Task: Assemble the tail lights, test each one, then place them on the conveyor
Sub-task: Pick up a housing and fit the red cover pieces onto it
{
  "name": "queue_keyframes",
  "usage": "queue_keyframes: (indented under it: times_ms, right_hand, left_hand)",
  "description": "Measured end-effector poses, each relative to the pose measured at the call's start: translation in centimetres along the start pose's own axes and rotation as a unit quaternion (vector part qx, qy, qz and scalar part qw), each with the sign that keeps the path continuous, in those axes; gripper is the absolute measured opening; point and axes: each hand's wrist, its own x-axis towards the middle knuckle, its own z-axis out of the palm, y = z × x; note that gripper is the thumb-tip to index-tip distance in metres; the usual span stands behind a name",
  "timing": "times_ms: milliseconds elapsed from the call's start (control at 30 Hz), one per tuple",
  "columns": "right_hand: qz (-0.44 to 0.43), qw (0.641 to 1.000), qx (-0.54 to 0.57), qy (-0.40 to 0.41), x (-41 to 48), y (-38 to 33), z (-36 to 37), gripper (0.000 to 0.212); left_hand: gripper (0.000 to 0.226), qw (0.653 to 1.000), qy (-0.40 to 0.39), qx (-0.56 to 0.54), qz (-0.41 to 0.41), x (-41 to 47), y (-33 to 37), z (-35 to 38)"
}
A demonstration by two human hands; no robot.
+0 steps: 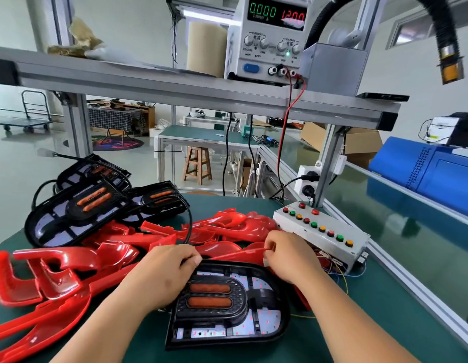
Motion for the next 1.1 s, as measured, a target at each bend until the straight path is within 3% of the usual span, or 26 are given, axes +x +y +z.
queue_keyframes:
  times_ms: [133, 267, 333, 433, 500, 600, 733, 800, 900, 967, 1033, 1100]
  right_hand:
    - [-0.001, 0.987, 0.09, 0.133, 0.1, 0.6, -0.2, 0.009]
    - [0.032, 0.97, 0.22, 0.096, 0.2, 1.0, 0.3, 0.021]
    - [0.04, 0.961, 0.245, 0.121, -0.1, 1.2, 0.6, 0.021]
    - [-0.002, 0.944, 0.249, 0.215, -0.9, 0.8, 0.5, 0.018]
    - [-0.06, 0.93, 0.237, 0.275, -1.5, 0.0, 0.5, 0.023]
    - [-0.123, 0.904, 0.232, 0.337, -2.2, -1.3, 0.2, 0.027]
    - [-0.173, 0.877, 0.232, 0.384, -2.9, -2.1, -1.1, 0.027]
    - [-0.187, 0.89, 0.237, 0.342, -3.3, -2.0, -2.3, 0.027]
    - [-0.164, 0.92, 0.331, 0.135, -3.8, -1.0, -4.6, 0.03]
    - [-0.13, 0.876, 0.461, 0.054, -4.2, 0.1, -5.7, 0.028]
    - [-0.067, 0.841, 0.535, 0.035, -4.6, 1.3, -5.7, 0.022]
    - [-0.017, 0.88, 0.474, -0.023, -5.1, 2.1, -4.7, 0.02]
  left_hand:
    - [0.017, 0.999, 0.048, -0.006, -0.002, 0.1, 0.2, -0.2]
    - [0.016, 0.998, 0.06, 0.007, 0.007, 0.2, 0.4, 0.0]
    - [0.016, 0.997, 0.069, 0.017, 0.006, 0.2, 0.4, 0.1]
    - [0.022, 0.992, 0.125, 0.02, 0.01, 0.4, 1.0, 0.0]
    - [0.038, 0.982, 0.17, -0.084, -0.007, 0.3, 2.1, -0.4]
    - [0.053, 0.955, 0.133, -0.265, -0.025, -0.3, 4.2, -1.0]
    - [0.042, 0.968, 0.031, -0.249, 0.008, -0.6, 5.9, -0.9]
    - [0.026, 0.955, -0.012, -0.295, -0.011, -0.7, 6.3, -1.3]
    - [0.023, 0.961, -0.053, -0.271, 0.018, -1.6, 6.0, -2.6]
    - [0.023, 0.978, -0.042, -0.189, 0.075, -2.7, 5.9, -3.7]
    - [0.026, 0.988, 0.005, -0.072, 0.135, -4.2, 6.1, -4.0]
    - [0.028, 0.982, 0.024, -0.003, 0.186, -6.0, 6.3, -3.1]
